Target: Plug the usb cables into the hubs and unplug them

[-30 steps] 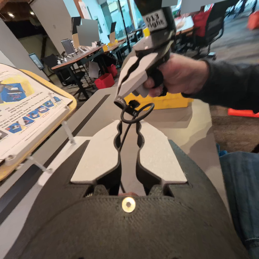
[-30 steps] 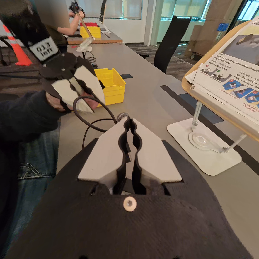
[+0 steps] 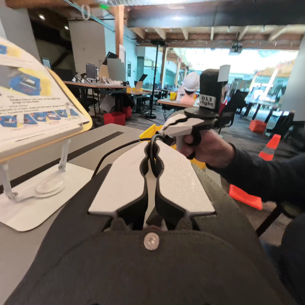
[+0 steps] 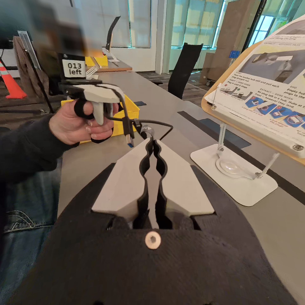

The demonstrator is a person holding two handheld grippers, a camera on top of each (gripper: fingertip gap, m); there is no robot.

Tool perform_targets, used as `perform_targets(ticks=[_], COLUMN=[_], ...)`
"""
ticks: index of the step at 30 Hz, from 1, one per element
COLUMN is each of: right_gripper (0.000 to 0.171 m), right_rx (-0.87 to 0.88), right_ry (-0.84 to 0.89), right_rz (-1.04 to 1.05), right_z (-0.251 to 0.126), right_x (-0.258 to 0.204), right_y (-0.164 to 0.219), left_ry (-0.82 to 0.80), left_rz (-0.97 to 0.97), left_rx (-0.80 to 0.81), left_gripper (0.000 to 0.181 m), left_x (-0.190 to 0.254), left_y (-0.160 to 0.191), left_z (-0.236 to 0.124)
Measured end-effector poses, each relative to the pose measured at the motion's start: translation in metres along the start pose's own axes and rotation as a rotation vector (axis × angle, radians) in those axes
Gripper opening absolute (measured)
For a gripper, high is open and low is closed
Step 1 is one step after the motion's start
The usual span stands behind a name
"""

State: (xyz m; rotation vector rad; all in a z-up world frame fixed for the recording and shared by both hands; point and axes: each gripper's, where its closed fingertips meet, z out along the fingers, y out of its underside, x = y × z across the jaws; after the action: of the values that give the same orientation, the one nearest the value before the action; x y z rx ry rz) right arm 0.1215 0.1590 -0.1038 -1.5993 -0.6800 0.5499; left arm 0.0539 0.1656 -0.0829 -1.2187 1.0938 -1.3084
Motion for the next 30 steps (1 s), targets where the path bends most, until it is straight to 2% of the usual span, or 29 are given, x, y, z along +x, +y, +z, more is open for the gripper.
perform_targets(ticks=[4,8,11,15,23,26,30], right_gripper=[0.000,0.000,0.000,0.000,0.000,0.000,0.000], right_rx=[-0.005,0.001,-0.011,-0.027,-0.004,-0.055,-0.161], right_ry=[-0.024,-0.053,-0.062,-0.022,0.092,0.130,0.119], right_rz=[-0.008,0.017,0.064,0.099,0.125,0.113,0.140], right_z=[0.005,0.013,0.020,0.028,0.028,0.029,0.043], right_x=[-0.005,-0.009,-0.005,0.014,0.057,0.068,0.073], right_y=[0.001,-0.001,0.003,0.011,0.013,0.025,0.059], left_ry=[0.093,0.170,0.253,0.375,0.449,0.448,0.334], left_rz=[0.201,0.408,0.496,0.509,0.491,0.458,0.402], left_rx=[-0.080,-0.265,-0.298,-0.327,-0.439,-0.387,-0.354], left_gripper=[0.002,0.002,0.001,0.002,0.002,0.002,0.002], left_x=[0.035,0.067,0.094,0.121,0.120,0.115,0.081], left_y=[0.006,0.032,0.040,0.051,0.066,0.051,0.037], left_z=[0.010,0.023,0.029,0.031,0.012,0.002,-0.011])
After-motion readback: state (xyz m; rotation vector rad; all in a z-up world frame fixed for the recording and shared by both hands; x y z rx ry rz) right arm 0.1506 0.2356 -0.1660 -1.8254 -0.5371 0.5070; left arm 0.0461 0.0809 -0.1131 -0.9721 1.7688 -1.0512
